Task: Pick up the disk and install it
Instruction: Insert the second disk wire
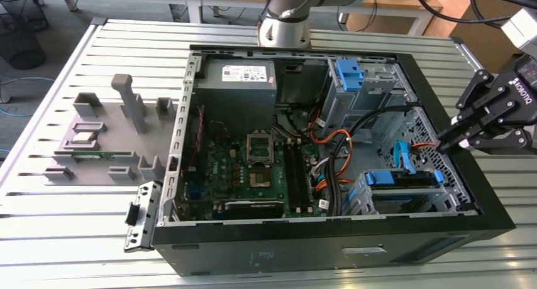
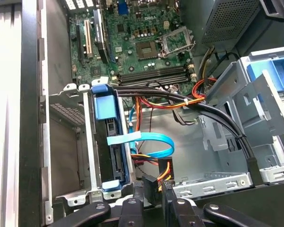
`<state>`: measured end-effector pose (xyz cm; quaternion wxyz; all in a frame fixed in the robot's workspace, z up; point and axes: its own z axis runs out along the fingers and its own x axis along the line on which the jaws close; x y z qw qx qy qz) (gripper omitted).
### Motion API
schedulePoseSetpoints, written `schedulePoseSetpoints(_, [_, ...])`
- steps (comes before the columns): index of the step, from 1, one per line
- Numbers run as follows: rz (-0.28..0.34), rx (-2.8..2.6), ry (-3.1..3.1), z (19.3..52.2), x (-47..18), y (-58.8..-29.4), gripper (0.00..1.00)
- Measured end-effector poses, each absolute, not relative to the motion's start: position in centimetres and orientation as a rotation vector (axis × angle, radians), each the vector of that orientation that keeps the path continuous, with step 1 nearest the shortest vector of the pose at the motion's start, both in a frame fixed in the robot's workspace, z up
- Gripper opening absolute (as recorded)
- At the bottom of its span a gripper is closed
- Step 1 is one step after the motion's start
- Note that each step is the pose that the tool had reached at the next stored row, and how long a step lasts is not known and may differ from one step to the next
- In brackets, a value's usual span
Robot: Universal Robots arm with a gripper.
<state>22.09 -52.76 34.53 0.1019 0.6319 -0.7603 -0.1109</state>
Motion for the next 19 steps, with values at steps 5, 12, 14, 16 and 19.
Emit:
schedulePoseSetpoints(5, [-0.311,1.854,-2.237,34.50,22.17,-52.23,0.29])
schedulePoseSetpoints(12, [-0.292,1.837,-2.225,34.49,22.18,-52.07,0.29])
schedulePoseSetpoints(14, [-0.292,1.837,-2.225,34.49,22.18,-52.07,0.29])
schedulePoseSetpoints(16, [-0.292,1.837,-2.225,34.50,22.18,-52.06,0.29])
schedulePoseSetpoints(19, [-0.293,1.838,-2.225,34.49,22.26,-51.93,0.29])
